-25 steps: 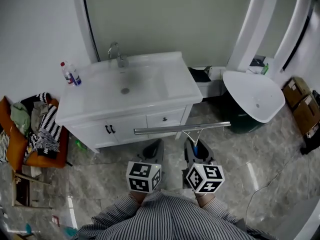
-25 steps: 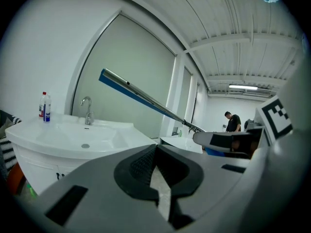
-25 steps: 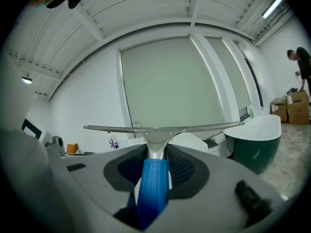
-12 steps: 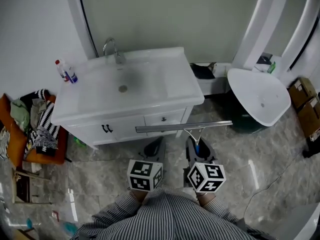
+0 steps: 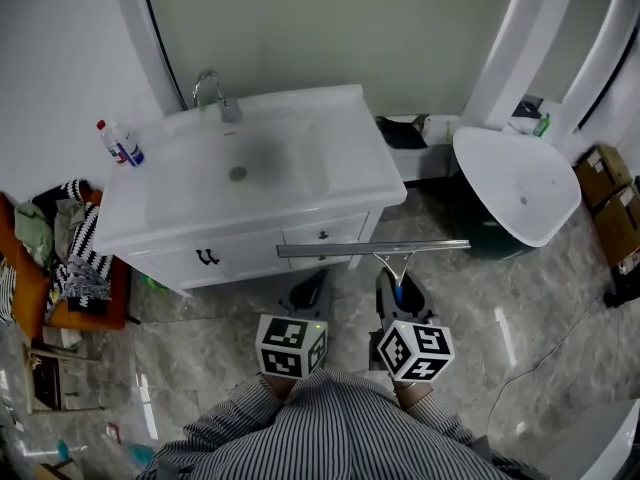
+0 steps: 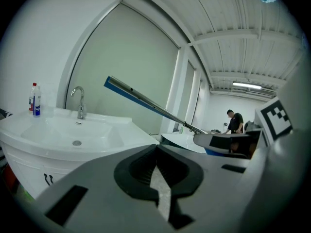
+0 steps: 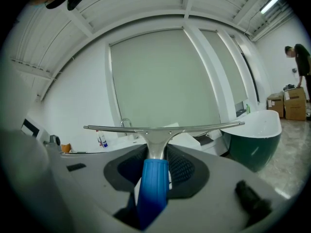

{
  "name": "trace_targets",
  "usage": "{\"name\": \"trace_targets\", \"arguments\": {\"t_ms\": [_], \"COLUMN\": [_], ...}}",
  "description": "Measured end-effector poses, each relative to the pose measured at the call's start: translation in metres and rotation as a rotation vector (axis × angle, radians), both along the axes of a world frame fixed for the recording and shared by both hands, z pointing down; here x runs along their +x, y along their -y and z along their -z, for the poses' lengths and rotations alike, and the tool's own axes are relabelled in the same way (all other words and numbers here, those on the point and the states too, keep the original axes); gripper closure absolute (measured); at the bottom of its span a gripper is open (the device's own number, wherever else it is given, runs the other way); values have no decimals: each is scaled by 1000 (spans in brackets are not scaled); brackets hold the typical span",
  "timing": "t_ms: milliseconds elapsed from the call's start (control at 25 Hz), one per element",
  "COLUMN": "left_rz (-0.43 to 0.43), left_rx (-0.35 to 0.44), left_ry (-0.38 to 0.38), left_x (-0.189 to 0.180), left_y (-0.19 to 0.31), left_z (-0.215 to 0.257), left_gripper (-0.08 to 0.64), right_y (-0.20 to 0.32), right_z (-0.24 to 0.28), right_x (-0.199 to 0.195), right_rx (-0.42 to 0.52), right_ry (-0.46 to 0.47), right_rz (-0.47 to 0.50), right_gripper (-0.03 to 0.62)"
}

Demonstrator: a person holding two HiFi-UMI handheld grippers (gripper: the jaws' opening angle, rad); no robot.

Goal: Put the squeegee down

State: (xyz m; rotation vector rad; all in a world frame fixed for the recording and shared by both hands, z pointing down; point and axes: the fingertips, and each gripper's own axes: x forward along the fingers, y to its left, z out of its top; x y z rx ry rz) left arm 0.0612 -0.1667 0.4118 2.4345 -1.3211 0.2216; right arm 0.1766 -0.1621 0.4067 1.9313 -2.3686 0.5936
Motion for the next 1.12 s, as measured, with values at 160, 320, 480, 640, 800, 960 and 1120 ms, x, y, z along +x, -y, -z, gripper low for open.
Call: {"name": "trace_targets", "arguments": {"t_ms": [160, 320, 480, 640, 800, 960, 1120], "left_rz": [-4, -12, -17, -26, -37, -51, -83], "left_rx": [8, 10, 7, 9, 10, -6, -27], "left_ry": [-11, -11, -15, -18, -19, -13, -11], "left_x": [0, 0, -6, -10, -18, -22, -22], "left_y": [26, 55, 88, 127, 170, 213, 257], "left_z": [3, 4, 2, 5, 7, 4, -2], "left_gripper": [548, 548, 548, 548, 548, 548, 548], "right_y": [22, 52, 83, 120, 161, 201, 244], "right_z": [-3, 1, -4, 0, 0, -3, -9], "right_x": [1, 2, -4, -8, -14, -21, -24], "right_rx": [-10, -1, -13, -12, -15, -38, -64], "right_ry": [-4, -15, -20, -27, -33, -34, -38], "right_rz": [-5, -20, -27, -35, -49, -60, -82], "right_gripper": [471, 471, 471, 471, 471, 471, 469]}}
